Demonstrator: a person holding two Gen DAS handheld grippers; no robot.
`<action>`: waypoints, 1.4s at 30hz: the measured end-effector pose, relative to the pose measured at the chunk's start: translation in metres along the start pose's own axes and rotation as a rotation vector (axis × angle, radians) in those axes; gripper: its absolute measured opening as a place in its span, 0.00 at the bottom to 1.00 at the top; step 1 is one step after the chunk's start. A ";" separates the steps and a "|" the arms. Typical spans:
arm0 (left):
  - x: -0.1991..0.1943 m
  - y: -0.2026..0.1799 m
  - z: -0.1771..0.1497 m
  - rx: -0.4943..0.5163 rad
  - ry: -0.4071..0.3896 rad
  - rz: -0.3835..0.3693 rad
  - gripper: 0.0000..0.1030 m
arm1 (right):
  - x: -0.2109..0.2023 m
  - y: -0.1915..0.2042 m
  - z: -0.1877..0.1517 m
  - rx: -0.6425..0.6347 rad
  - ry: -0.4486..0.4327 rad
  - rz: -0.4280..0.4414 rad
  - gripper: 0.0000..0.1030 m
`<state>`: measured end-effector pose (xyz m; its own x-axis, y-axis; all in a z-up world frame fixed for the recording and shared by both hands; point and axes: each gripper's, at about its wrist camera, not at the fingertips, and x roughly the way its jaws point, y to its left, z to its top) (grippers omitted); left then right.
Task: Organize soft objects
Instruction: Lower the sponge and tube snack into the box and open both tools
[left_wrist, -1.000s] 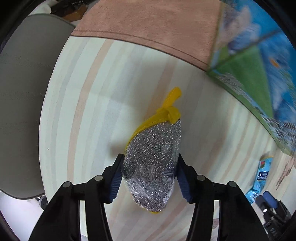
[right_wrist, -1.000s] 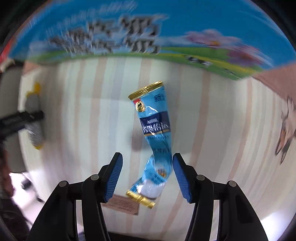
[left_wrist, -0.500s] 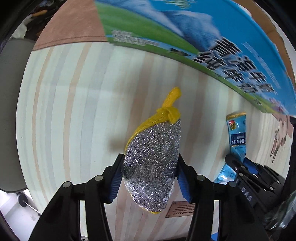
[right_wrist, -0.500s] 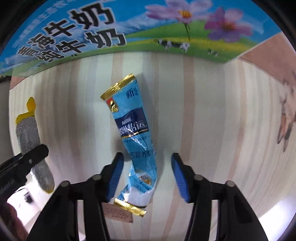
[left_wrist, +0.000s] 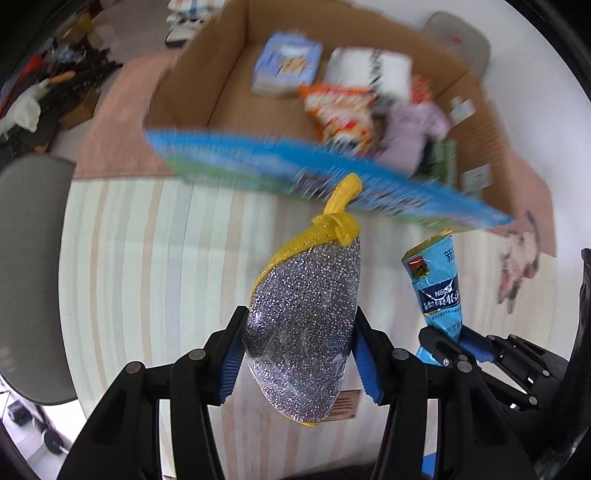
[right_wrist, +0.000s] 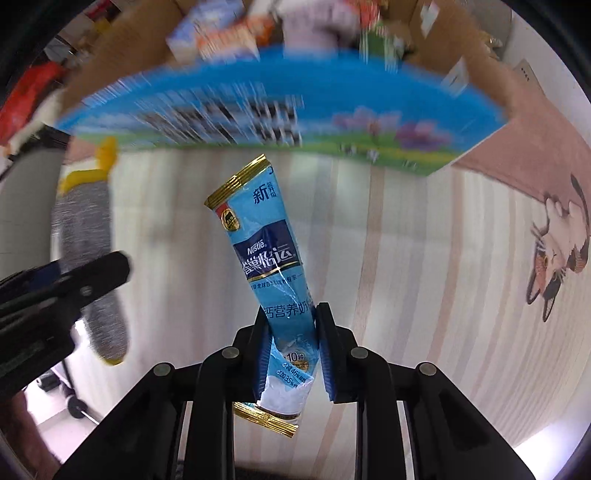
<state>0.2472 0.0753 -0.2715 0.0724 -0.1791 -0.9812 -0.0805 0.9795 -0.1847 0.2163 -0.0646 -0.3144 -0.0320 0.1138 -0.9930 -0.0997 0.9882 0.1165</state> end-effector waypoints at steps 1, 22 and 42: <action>-0.009 -0.003 0.002 0.006 -0.016 -0.009 0.49 | -0.011 -0.004 0.002 0.001 -0.016 0.015 0.24; -0.074 -0.037 0.184 0.116 -0.149 0.053 0.49 | -0.164 -0.057 0.181 0.073 -0.249 0.042 0.24; 0.037 -0.016 0.244 0.040 0.071 0.110 0.84 | -0.027 -0.097 0.282 0.164 -0.012 -0.154 0.54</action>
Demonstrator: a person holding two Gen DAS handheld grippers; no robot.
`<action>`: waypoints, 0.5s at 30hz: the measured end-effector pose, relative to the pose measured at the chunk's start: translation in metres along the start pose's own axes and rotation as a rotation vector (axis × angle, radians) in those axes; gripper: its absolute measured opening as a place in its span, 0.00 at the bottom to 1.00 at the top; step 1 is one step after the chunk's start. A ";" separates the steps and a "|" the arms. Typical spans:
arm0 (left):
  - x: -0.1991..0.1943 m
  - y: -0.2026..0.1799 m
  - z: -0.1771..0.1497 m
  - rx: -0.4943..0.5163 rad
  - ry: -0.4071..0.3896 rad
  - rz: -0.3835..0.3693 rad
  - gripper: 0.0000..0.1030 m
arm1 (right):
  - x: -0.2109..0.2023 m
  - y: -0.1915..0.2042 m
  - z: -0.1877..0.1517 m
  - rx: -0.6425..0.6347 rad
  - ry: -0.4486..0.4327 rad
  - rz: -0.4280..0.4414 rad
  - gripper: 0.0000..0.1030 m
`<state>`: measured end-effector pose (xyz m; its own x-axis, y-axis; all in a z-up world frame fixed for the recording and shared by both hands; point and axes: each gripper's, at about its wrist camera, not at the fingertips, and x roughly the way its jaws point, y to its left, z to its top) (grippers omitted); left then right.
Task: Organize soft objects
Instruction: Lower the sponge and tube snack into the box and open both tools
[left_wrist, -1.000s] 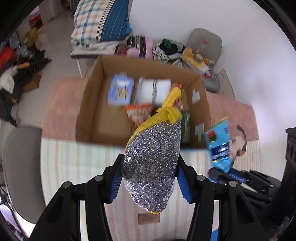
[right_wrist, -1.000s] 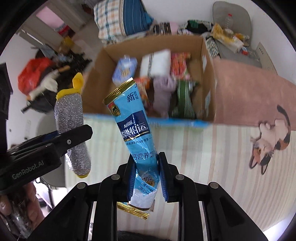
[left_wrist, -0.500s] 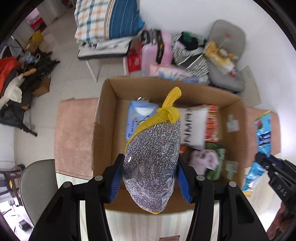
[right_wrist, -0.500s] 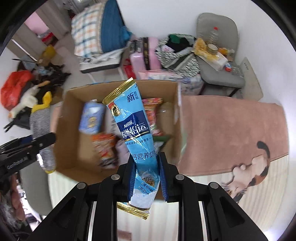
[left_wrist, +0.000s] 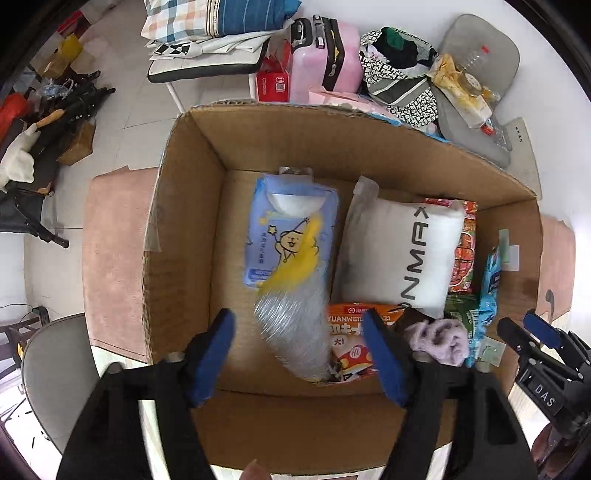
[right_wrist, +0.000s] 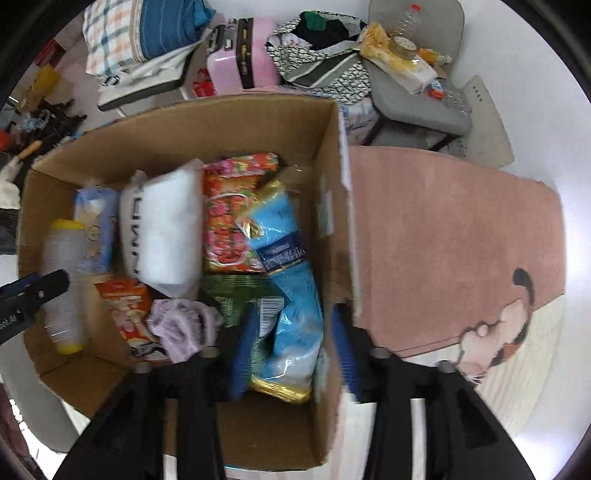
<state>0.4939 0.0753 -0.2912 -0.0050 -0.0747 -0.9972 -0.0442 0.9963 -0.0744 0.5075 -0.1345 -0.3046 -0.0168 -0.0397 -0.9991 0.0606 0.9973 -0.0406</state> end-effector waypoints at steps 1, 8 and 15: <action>-0.002 0.000 -0.001 0.003 -0.009 0.006 0.89 | -0.001 0.001 0.000 -0.003 -0.002 -0.002 0.55; -0.019 0.000 -0.020 0.016 -0.068 0.009 1.00 | -0.024 0.010 -0.016 -0.017 -0.041 0.036 0.83; -0.033 -0.001 -0.052 0.019 -0.138 0.019 1.00 | -0.034 0.023 -0.047 -0.045 -0.079 0.037 1.00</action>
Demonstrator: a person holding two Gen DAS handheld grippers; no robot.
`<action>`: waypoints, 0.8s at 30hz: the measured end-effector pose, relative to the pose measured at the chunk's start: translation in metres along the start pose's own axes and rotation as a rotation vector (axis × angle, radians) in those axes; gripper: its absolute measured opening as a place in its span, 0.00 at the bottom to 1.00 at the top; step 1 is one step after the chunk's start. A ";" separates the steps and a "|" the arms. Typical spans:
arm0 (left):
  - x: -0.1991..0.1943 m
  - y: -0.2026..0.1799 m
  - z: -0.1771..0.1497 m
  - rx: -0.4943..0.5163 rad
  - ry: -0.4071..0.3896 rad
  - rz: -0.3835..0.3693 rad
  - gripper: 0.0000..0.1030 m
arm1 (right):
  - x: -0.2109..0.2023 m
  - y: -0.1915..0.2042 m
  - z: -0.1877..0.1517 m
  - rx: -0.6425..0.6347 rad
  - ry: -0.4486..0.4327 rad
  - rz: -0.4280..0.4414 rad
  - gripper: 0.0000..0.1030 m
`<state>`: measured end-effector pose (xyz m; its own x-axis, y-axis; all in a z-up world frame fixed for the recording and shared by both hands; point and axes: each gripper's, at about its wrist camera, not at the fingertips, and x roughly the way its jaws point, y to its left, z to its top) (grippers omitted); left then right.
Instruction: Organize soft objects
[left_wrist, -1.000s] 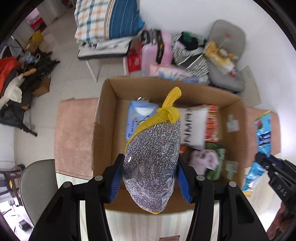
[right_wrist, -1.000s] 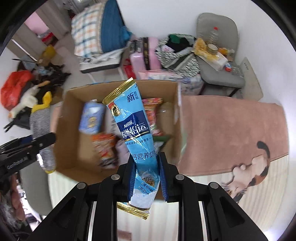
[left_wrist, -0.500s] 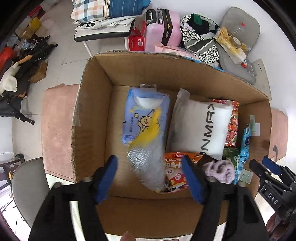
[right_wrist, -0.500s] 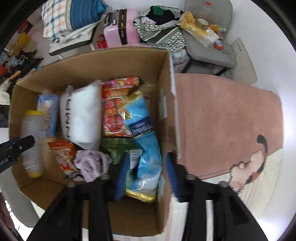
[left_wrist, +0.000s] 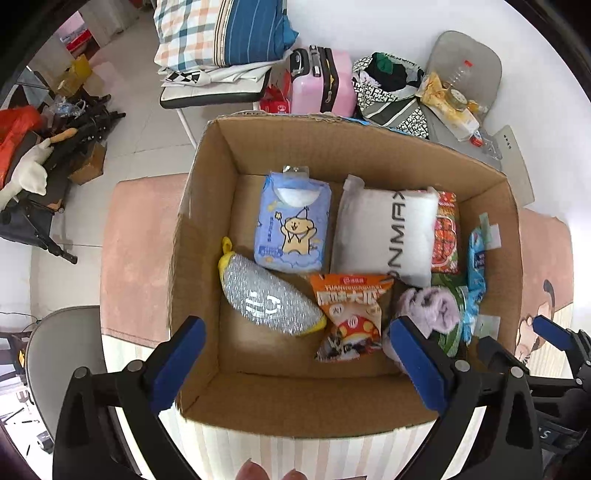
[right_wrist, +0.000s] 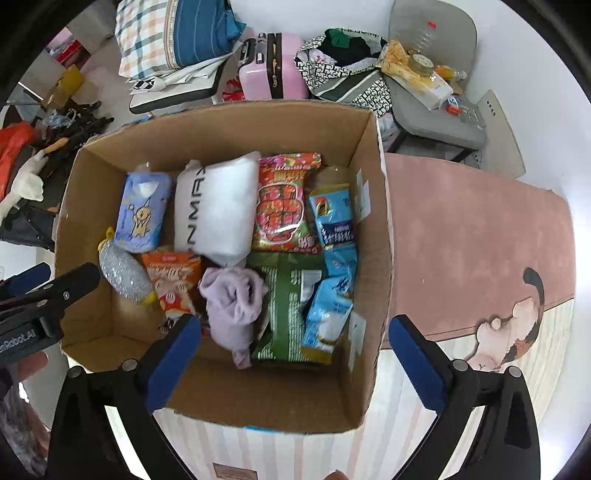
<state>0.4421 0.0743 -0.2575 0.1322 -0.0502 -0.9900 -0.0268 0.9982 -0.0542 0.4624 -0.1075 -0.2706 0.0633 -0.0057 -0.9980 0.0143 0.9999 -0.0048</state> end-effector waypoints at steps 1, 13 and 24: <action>-0.003 -0.001 -0.005 0.003 -0.014 0.008 1.00 | 0.000 0.001 -0.006 0.003 -0.002 -0.001 1.00; -0.033 -0.005 -0.040 -0.006 -0.084 0.017 1.00 | -0.010 -0.006 -0.042 0.056 -0.022 0.007 1.00; -0.145 -0.020 -0.095 0.008 -0.270 0.007 1.00 | -0.120 -0.015 -0.086 0.026 -0.202 0.022 1.00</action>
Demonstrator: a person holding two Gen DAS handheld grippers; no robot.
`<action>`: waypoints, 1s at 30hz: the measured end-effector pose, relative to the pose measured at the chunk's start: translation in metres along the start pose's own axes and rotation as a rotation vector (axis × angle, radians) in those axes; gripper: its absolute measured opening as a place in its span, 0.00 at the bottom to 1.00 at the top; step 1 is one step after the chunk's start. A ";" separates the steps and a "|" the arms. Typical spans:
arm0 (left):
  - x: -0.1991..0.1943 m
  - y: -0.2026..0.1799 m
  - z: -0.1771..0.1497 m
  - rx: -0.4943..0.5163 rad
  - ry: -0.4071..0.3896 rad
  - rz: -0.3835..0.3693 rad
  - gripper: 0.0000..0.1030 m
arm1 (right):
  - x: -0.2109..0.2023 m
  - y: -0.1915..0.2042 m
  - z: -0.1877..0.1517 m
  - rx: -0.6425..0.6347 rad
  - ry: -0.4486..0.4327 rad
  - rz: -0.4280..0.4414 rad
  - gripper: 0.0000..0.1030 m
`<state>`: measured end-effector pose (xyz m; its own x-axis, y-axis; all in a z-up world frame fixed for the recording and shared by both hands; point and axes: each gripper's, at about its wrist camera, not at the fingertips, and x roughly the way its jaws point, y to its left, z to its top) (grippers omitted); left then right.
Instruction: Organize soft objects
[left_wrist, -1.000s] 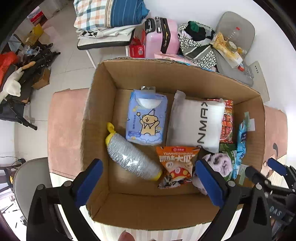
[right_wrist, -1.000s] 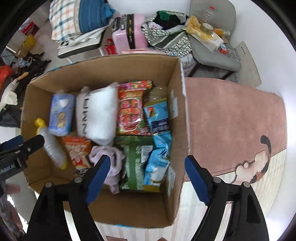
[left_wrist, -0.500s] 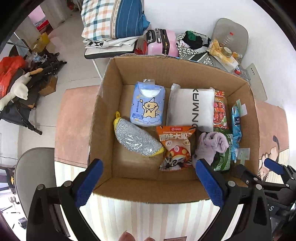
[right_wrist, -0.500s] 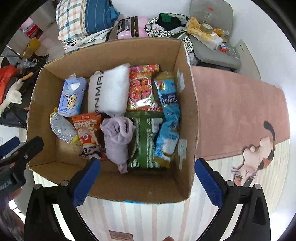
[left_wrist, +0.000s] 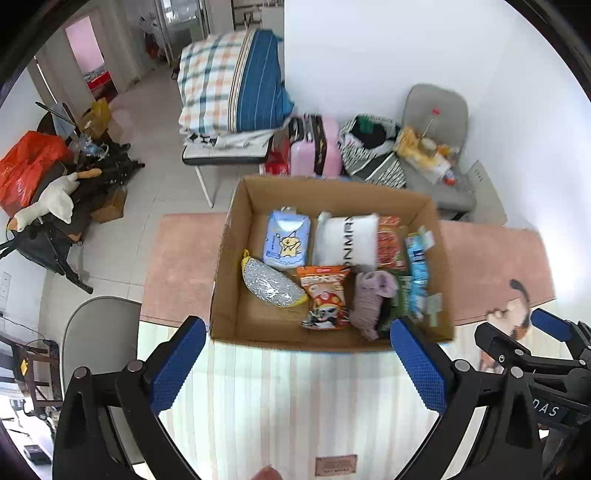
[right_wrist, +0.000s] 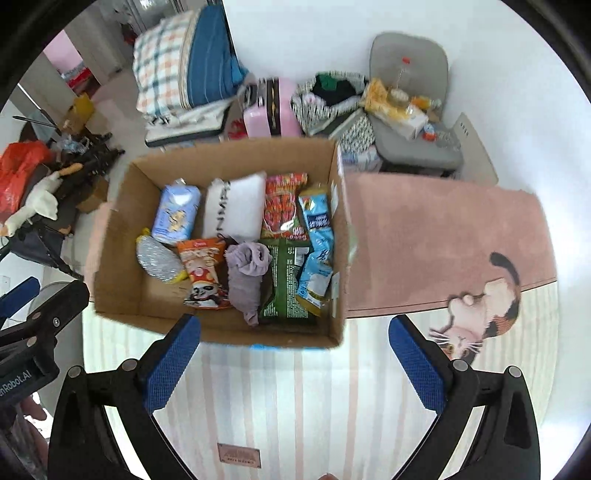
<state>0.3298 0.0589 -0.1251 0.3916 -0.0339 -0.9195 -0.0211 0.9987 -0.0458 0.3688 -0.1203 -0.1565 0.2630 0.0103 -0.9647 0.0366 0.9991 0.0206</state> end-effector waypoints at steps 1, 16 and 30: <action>-0.008 0.001 -0.002 -0.003 -0.008 -0.002 1.00 | -0.013 -0.001 -0.005 -0.003 -0.016 0.010 1.00; -0.147 -0.017 -0.063 0.015 -0.161 -0.007 1.00 | -0.177 -0.013 -0.084 -0.029 -0.224 0.069 1.00; -0.216 -0.023 -0.099 0.025 -0.229 -0.040 1.00 | -0.280 -0.019 -0.145 -0.048 -0.353 0.072 1.00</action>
<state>0.1543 0.0395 0.0364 0.5904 -0.0671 -0.8043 0.0204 0.9975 -0.0683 0.1542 -0.1366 0.0750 0.5801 0.0747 -0.8111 -0.0376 0.9972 0.0650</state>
